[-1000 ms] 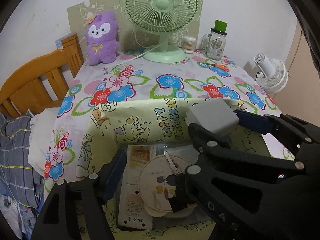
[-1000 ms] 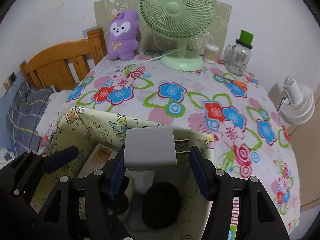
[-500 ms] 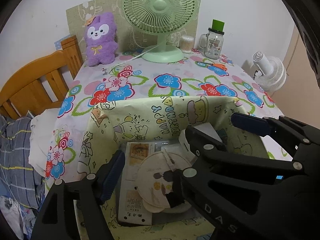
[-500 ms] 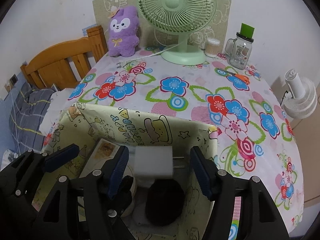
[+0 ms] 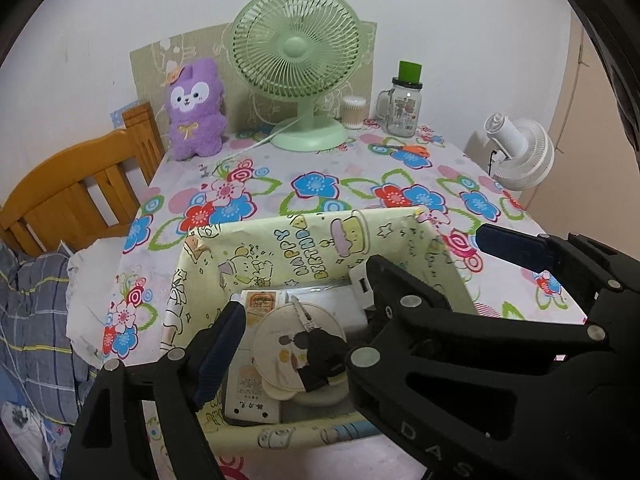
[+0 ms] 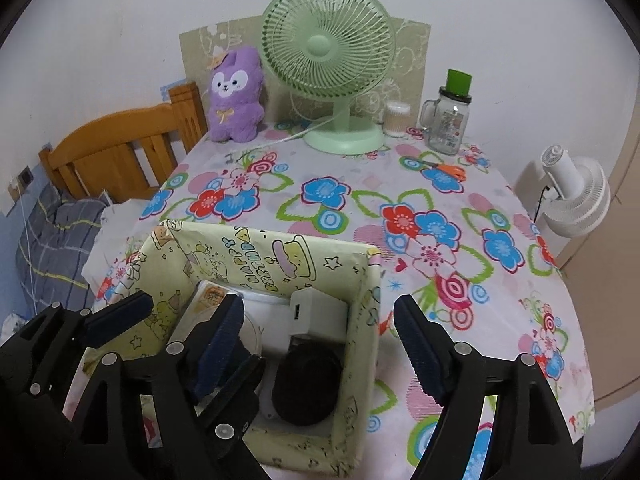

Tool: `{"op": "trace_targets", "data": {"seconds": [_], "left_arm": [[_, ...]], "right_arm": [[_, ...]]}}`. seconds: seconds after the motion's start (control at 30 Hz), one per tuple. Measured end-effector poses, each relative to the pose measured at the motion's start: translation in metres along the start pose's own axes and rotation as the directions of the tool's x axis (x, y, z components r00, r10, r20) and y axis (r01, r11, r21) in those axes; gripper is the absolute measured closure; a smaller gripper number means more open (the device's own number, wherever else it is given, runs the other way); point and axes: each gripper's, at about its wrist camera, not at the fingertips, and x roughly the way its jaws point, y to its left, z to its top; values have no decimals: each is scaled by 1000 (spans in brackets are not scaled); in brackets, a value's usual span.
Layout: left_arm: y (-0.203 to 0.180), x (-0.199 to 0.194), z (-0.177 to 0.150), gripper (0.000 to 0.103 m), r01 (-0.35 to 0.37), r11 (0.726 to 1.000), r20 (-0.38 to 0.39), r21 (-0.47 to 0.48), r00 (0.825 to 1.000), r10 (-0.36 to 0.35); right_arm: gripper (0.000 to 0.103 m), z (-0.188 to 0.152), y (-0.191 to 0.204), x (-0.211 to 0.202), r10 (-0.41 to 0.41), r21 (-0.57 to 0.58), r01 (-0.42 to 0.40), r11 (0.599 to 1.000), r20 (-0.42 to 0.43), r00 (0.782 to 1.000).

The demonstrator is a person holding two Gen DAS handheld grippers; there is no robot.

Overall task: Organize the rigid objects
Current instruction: 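Lower the key into the box and open the left tool while the right tool releases the charger, then withdraw both open tools up and away from the fabric box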

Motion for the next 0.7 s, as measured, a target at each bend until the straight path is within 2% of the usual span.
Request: {"op": "trace_targets", "data": {"seconds": [0.4,0.7], "left_arm": [[-25,-27,-2,15,4,999,53,50,999,-7],[-46,-43,0,9,12,996,91,92,996,-21]], "right_arm": [[15,-10,-18,-38,-33,39,31,999,54,998],[7,-17,-33,-65,-104,74,98,992,84,991]]}}
